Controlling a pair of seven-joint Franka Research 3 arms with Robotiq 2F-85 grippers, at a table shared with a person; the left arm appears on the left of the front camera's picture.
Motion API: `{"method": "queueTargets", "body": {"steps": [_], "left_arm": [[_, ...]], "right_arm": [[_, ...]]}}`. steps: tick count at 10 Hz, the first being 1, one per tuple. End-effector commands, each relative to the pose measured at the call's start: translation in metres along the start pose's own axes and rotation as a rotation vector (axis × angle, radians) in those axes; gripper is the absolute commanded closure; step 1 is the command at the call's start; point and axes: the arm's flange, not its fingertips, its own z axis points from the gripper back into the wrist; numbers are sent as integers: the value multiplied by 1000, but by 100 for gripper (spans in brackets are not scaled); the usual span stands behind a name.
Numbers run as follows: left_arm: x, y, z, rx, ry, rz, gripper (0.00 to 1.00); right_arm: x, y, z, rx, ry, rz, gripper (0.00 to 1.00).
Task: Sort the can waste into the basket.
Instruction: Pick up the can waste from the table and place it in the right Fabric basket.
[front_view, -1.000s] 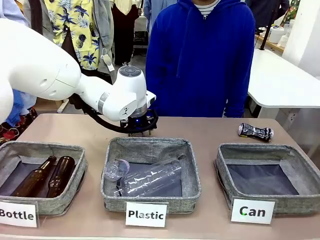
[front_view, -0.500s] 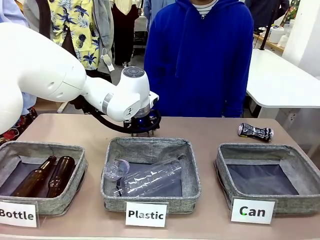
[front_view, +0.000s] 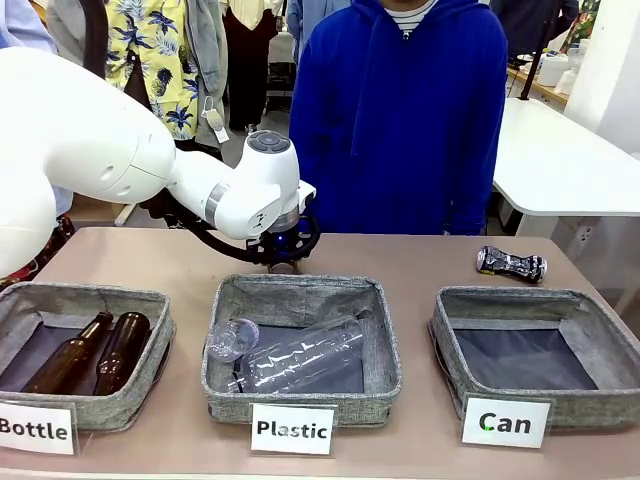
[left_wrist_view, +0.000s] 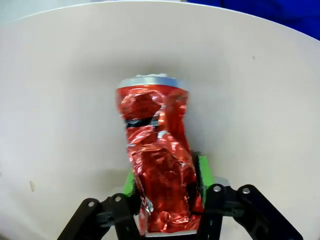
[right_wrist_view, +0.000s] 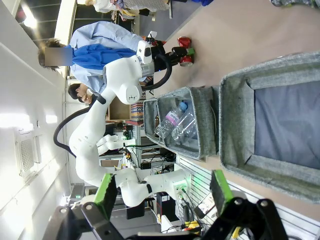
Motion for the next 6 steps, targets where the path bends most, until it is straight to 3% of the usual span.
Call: {"method": "queueTargets", "body": {"steps": [1, 2, 4, 6], "left_arm": [[-2, 0, -2, 21, -22, 25, 88], [-3, 2, 0, 22, -29, 28, 98], [-6, 5, 11, 15, -39, 44, 100], [-24, 21, 58, 2, -90, 78, 100]], "right_arm": [[0, 0, 1, 6, 2, 27, 0], [0, 0, 1, 6, 2, 27, 0], [0, 0, 1, 6, 2, 27, 0], [0, 0, 1, 6, 2, 27, 0]]}}
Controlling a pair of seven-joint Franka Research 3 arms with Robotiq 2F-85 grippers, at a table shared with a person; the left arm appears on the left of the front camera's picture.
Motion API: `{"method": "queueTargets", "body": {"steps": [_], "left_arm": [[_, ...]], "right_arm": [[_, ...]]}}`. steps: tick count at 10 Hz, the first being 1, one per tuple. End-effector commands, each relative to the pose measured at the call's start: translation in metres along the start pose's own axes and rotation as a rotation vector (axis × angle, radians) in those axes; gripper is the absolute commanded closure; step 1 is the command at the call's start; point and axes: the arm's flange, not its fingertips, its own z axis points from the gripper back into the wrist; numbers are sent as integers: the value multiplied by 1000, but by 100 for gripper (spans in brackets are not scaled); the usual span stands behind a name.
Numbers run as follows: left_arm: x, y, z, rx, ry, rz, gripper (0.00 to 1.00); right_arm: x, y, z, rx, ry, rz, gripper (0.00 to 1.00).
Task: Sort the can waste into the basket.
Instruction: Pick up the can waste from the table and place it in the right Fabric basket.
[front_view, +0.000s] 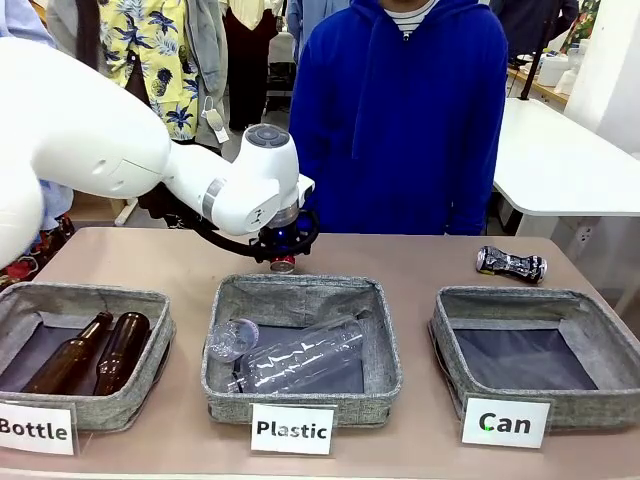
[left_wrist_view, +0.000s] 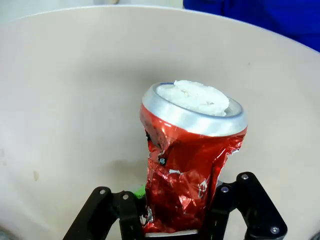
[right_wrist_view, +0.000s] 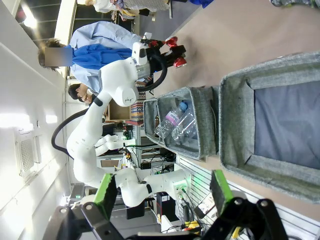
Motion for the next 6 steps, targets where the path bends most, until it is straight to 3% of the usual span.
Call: {"method": "queueTargets", "body": {"steps": [1, 3, 5, 6], "left_arm": [[-31, 31, 71, -3, -104, 38, 100], [-57, 58, 151, -86, -161, -39, 100], [-94, 97, 208, -184, -58, -268, 100], [-115, 117, 217, -211, -62, -335, 100]], "right_arm": [[0, 0, 1, 6, 2, 27, 0], [0, 0, 1, 6, 2, 27, 0], [0, 0, 1, 6, 2, 27, 0], [0, 0, 1, 6, 2, 27, 0]]}}
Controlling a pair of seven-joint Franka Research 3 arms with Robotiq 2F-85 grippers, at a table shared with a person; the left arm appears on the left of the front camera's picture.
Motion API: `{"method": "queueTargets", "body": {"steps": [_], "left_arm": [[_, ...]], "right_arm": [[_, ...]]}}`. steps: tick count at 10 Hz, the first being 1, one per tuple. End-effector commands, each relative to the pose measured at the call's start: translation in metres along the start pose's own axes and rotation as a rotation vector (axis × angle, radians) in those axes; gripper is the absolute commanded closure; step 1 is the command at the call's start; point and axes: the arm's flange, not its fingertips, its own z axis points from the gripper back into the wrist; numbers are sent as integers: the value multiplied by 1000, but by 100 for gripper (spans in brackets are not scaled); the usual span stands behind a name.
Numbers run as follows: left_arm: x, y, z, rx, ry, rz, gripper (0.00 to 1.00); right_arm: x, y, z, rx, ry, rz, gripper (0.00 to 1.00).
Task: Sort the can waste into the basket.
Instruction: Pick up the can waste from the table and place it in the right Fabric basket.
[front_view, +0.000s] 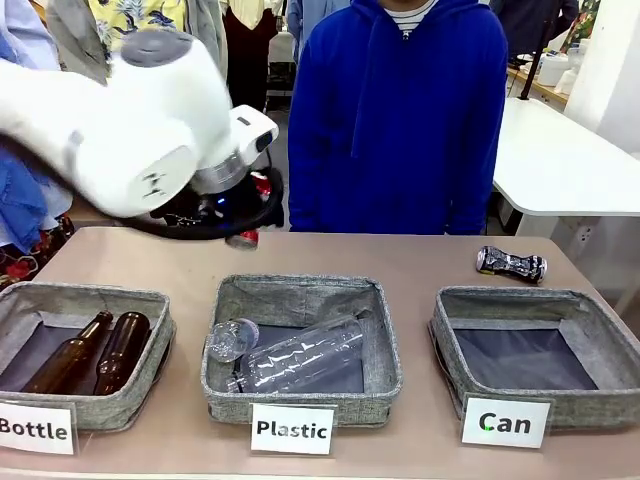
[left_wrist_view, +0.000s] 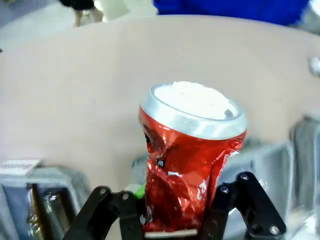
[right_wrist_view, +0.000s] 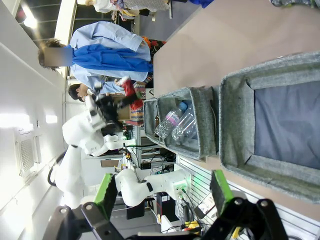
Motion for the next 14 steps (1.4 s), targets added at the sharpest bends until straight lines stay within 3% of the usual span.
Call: {"method": "queueTargets", "body": {"steps": [1, 2, 3, 4, 7, 8, 9, 10, 12, 14], "left_arm": [[-40, 42, 18, -113, 35, -156, 100], [-57, 51, 17, -166, 42, -178, 100], [-60, 64, 8, -91, -15, -42, 100], [-51, 25, 16, -89, 27, -140, 100], [-63, 40, 14, -91, 20, -133, 100], [-57, 0, 14, -240, -31, -293, 100], [-52, -48, 23, -379, -67, -489, 100], [-44, -99, 30, -461, -100, -659, 100], [-44, -197, 22, -675, -1, -1058, 100], [-48, -270, -8, -811, 2, -1199, 100]], "right_arm": [[0, 0, 1, 6, 3, 27, 0], [0, 0, 1, 6, 3, 27, 0], [0, 0, 1, 6, 3, 27, 0], [0, 0, 1, 6, 3, 27, 0], [0, 0, 0, 0, 0, 0, 0], [-11, 41, 19, -13, 25, 123, 0], [-23, 63, 42, -114, 94, 170, 0], [-34, 71, 66, -181, 133, 132, 0], [-66, 59, 118, -358, 135, 149, 0], [-82, 40, 144, -404, 100, 134, 0]]}}
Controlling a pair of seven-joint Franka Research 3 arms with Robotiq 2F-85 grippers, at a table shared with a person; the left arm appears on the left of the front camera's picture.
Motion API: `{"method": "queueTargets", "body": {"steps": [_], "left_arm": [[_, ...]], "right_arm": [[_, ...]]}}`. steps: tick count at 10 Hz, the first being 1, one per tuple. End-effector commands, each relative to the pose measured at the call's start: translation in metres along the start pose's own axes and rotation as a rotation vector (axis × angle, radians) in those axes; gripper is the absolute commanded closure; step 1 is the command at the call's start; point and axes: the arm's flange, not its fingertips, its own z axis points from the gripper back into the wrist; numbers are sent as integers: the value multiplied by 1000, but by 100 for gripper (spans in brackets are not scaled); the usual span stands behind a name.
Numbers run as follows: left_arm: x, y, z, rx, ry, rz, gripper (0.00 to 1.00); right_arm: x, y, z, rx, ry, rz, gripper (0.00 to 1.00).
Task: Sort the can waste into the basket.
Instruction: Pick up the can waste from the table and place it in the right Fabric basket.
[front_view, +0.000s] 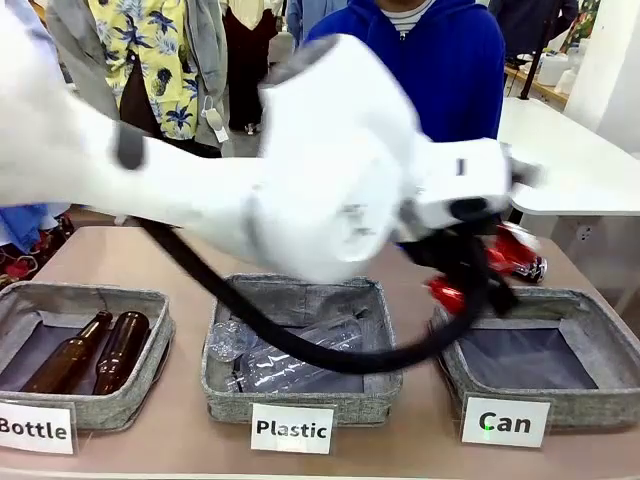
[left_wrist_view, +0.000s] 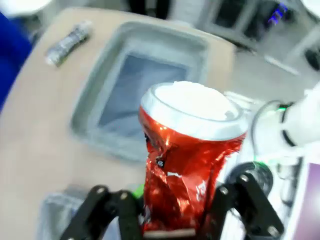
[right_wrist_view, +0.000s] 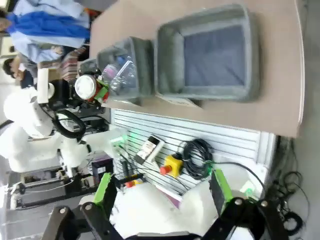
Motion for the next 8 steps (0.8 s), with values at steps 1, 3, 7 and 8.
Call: {"method": "queueTargets", "body": {"steps": [1, 3, 7, 8], "left_arm": [[21, 36, -46, -147, -3, -162, 100], [31, 33, -90, -139, -59, -56, 100], [36, 47, -110, -65, -22, -17, 100], [38, 49, -110, -58, -31, -17, 100]], "right_arm": [[14, 17, -11, 37, 2, 13, 0], [14, 17, -11, 37, 2, 13, 0], [14, 17, -11, 37, 2, 13, 0], [14, 17, -11, 37, 2, 13, 0]]}}
